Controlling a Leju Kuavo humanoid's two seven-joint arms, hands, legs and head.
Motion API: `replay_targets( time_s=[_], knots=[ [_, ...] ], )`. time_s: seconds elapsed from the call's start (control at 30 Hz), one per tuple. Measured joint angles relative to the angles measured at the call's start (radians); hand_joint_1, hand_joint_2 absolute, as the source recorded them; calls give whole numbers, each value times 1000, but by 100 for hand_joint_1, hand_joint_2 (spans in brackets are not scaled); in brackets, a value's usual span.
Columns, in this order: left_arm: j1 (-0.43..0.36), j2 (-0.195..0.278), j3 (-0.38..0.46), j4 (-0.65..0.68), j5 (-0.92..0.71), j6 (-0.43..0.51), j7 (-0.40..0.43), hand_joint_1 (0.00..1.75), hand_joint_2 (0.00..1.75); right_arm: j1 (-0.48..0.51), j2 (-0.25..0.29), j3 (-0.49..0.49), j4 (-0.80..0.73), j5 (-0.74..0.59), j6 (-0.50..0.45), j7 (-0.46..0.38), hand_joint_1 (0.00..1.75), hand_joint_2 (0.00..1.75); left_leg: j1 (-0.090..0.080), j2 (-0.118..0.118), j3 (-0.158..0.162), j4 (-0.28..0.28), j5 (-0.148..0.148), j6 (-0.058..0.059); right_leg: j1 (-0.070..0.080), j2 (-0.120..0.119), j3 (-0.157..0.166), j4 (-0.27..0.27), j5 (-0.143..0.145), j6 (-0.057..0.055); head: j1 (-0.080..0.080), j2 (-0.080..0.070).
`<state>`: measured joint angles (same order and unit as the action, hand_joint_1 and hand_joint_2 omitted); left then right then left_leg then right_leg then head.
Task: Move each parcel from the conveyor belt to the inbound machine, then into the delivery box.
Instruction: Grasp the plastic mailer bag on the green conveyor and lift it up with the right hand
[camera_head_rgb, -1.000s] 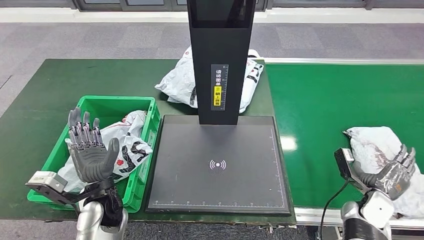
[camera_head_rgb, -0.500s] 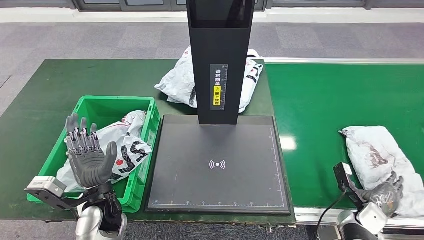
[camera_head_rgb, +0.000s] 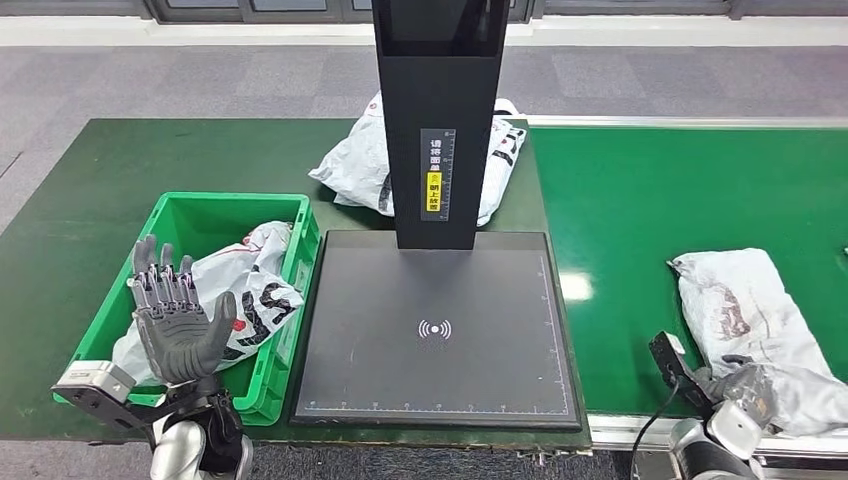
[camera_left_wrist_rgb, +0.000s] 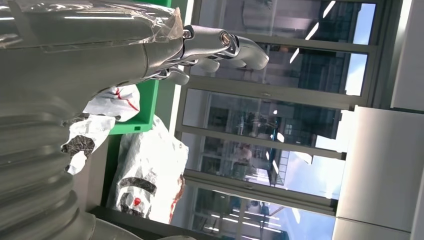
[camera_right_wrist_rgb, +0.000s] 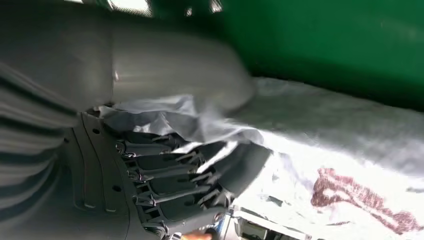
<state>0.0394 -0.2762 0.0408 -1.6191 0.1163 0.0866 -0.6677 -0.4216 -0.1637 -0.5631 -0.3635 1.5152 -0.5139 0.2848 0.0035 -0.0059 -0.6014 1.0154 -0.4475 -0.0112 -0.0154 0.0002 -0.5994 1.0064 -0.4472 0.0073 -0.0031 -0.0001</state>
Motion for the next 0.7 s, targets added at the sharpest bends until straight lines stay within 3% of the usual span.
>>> replay_targets(
  time_s=[0.13,0.5,0.57,0.7],
  knots=[
    [1,0,0,-6,-2,0,2,0,175,-21,3,0,1,8,21,-29,175,175,0,1,0,0,0,0,0,0,0,0,0,0,0,0],
    [14,-3,4,-30,-17,-2,11,0,175,-56,56,21,-12,12,-30,-94,175,175,0,-4,-1,0,2,1,0,-3,2,0,0,0,0,0],
    [14,-3,6,-32,-21,-3,12,0,175,-56,71,23,-25,2,-65,-165,175,175,0,-4,-1,0,2,1,0,-3,1,0,0,0,0,0],
    [14,-4,10,-33,-35,-11,12,0,175,-40,151,37,-142,-122,-53,-479,175,175,0,-2,0,0,1,1,0,0,0,0,0,0,0,0]
  ],
)
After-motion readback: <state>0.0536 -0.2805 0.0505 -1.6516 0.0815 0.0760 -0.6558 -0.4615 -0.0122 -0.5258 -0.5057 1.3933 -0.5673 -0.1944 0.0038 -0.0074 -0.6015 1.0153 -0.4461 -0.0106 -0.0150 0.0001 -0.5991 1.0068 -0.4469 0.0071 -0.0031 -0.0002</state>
